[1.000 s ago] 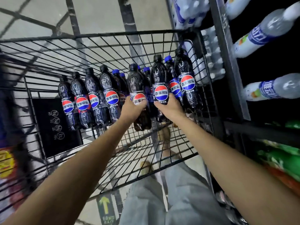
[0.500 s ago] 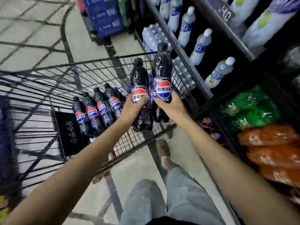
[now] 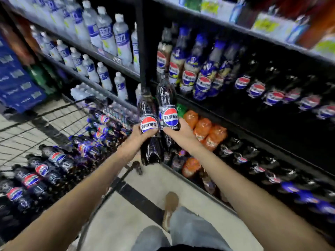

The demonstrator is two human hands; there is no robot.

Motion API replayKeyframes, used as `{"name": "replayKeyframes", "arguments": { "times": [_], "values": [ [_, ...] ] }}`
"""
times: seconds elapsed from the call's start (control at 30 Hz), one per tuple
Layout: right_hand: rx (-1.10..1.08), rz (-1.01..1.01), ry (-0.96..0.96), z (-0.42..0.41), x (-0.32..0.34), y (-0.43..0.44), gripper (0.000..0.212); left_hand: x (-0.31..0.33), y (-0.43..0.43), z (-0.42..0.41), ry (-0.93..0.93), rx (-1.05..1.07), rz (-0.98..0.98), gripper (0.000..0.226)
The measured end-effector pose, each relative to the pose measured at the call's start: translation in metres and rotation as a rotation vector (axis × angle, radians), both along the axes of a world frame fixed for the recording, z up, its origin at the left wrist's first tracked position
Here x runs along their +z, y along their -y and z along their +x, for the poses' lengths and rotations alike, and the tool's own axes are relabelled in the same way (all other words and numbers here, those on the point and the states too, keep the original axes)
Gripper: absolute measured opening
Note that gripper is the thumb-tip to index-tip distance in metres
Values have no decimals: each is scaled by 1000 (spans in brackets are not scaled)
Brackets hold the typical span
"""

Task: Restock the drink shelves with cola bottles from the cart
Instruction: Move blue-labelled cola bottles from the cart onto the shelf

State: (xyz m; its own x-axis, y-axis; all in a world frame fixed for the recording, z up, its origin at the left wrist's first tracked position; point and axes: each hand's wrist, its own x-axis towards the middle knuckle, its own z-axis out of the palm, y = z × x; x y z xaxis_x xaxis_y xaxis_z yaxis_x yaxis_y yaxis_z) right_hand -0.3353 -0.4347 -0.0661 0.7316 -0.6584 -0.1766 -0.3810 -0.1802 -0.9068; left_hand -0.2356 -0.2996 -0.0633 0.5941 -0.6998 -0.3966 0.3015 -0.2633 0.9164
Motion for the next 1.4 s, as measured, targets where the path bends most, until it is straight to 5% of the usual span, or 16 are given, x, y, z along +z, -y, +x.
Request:
{"name": "replayKeyframes", "arguments": {
  "times": [0.2, 0.77, 1.4],
  "values": [
    [-264, 5, 45, -100, 3, 57, 19, 7, 88, -71, 123, -218, 2, 39],
    [-639, -122, 97, -314, -17, 224, 43, -7, 309, -253, 288, -587, -62, 61],
    [-668, -240, 115, -349, -28, 282, 61, -13, 379, -282, 443, -642, -240, 82]
  ]
}}
